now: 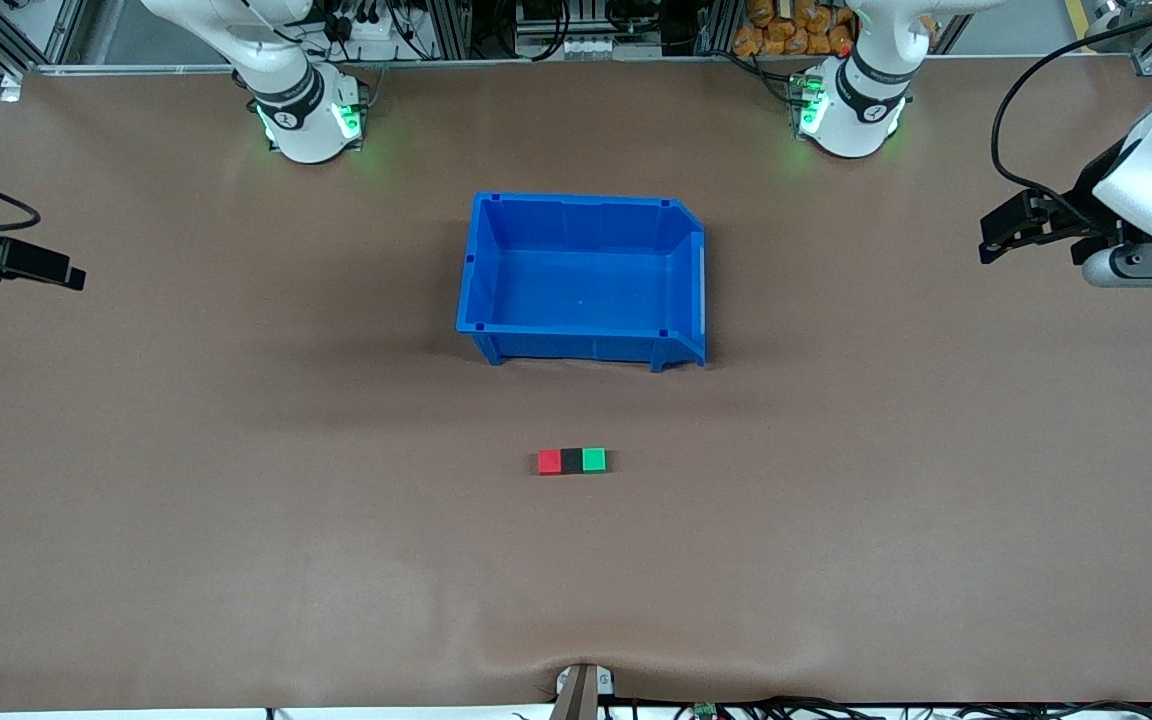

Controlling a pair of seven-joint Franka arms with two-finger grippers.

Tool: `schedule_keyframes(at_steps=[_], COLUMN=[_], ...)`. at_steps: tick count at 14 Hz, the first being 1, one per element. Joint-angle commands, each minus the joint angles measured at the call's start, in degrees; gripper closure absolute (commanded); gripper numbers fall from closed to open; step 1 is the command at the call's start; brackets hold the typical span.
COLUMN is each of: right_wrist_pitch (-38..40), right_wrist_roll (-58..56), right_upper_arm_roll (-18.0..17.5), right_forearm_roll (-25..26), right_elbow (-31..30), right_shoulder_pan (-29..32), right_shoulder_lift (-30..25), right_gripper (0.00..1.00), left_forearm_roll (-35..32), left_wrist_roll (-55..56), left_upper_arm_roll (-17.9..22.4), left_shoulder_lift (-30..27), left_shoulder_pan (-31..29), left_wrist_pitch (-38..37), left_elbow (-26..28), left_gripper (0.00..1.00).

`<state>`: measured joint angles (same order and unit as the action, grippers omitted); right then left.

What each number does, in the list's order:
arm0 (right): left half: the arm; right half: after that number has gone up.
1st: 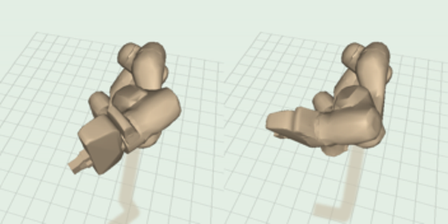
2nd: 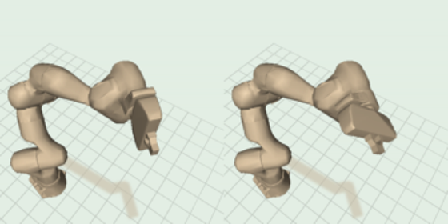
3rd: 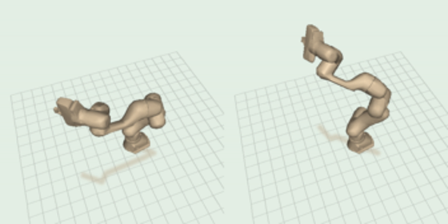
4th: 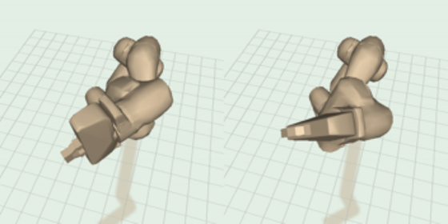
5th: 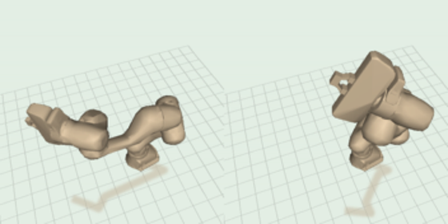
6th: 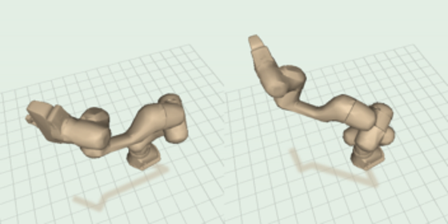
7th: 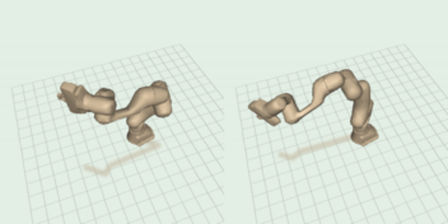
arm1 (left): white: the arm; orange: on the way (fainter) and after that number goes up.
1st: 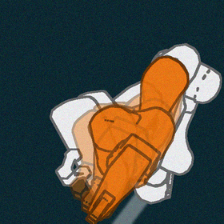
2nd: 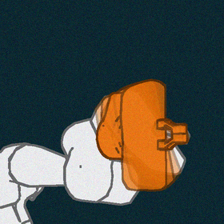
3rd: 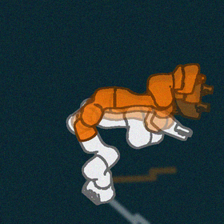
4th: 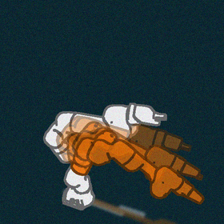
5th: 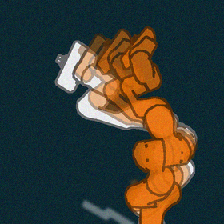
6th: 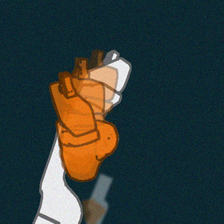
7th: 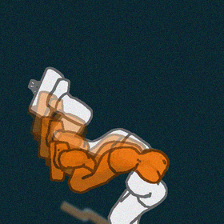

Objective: Attach green and red cubes to black cube

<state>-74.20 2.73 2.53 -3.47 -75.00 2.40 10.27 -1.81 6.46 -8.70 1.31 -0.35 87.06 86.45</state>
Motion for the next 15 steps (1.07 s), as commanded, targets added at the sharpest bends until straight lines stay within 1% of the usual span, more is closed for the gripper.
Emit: schedule_keyframes(at_steps=[1, 4, 7, 11, 15], right_wrist_pitch=[-1.0, -1.0, -0.9, -1.6, -4.3], right_wrist_roll=[-1.1, -3.8, -4.0, -4.0, -4.0], right_upper_arm_roll=[-1.1, -1.1, -1.0, -1.1, -1.2], right_forearm_roll=[1.3, 1.4, 1.4, 2.2, 2.2], right_elbow=[-2.7, -3.0, -3.3, -5.9, -10.5], right_shoulder_pan=[0.9, 0.9, 0.9, 0.7, 0.4], right_shoulder_lift=[-3.1, -4.5, -5.3, -7.5, -11.1], right_gripper=[0.00, 0.00, 0.00, 0.00, 0.00], left_forearm_roll=[-0.7, -0.7, -0.7, -0.7, -0.7], left_wrist_roll=[-0.1, -0.1, -0.1, -0.1, -0.1], left_upper_arm_roll=[-0.3, -0.3, -0.3, -0.3, -0.3], left_shoulder_lift=[-0.2, -0.2, -0.2, -0.2, -0.2], left_shoulder_pan=[-0.1, -0.1, -0.1, -0.2, -0.2], left_wrist_pitch=[-0.3, -0.3, -0.3, -0.3, -0.3], left_elbow=[0.0, 0.0, 0.0, 0.0, 0.0], left_gripper=[0.00, 0.00, 0.00, 0.00, 0.00])
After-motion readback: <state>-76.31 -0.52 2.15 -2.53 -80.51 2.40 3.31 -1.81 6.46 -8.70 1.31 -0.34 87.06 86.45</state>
